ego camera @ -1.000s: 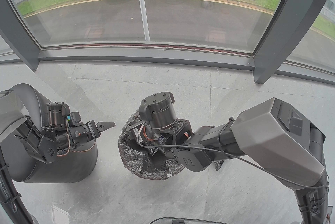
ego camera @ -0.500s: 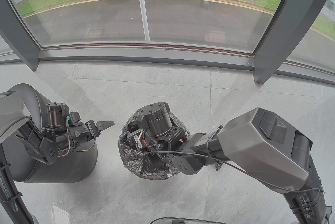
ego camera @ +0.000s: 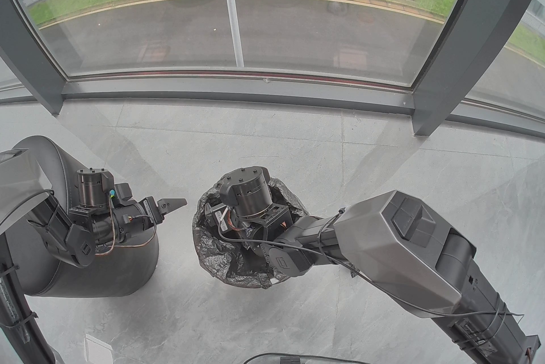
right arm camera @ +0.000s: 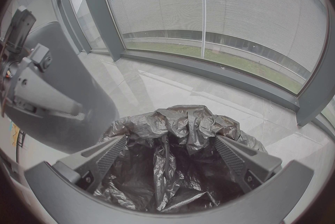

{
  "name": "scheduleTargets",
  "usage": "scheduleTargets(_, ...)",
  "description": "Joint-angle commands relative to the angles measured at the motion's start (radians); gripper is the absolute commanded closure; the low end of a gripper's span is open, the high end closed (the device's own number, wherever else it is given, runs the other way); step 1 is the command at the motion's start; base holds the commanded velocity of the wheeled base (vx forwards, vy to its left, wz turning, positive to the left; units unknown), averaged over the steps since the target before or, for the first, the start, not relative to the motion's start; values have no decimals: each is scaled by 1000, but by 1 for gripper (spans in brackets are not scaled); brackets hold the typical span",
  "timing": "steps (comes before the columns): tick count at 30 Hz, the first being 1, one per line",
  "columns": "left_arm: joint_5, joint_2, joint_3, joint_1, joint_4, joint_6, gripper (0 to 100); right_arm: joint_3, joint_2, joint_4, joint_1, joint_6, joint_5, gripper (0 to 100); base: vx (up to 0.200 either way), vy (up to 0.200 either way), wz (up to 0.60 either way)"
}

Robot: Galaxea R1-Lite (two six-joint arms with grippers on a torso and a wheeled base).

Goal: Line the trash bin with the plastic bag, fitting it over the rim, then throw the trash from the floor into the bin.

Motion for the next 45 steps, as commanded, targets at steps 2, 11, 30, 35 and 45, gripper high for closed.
scheduleTargets(2, 0, 19, -3, 0, -5, 0, 0, -121, 124, 8, -22, -2, -30, 0, 0, 0, 0)
scheduleTargets(11, 0, 55, 9, 0, -67, -1, 0, -121, 173, 8, -22, -8, -30, 0, 0, 0, 0)
scheduleTargets(30, 164, -50, 103, -54, -102, -37, 0, 259, -105, 8, 75, 9, -75, 0, 0, 0, 0)
scheduleTargets(35, 187, -212, 258, -129, -180, -27, 0, 561, -337, -28, 110, 75, -114, 0, 0, 0, 0)
scheduleTargets(45, 149, -625, 468, -357, -188, -9, 0, 930, -668, -44, -36, 210, -90, 0, 0, 0, 0)
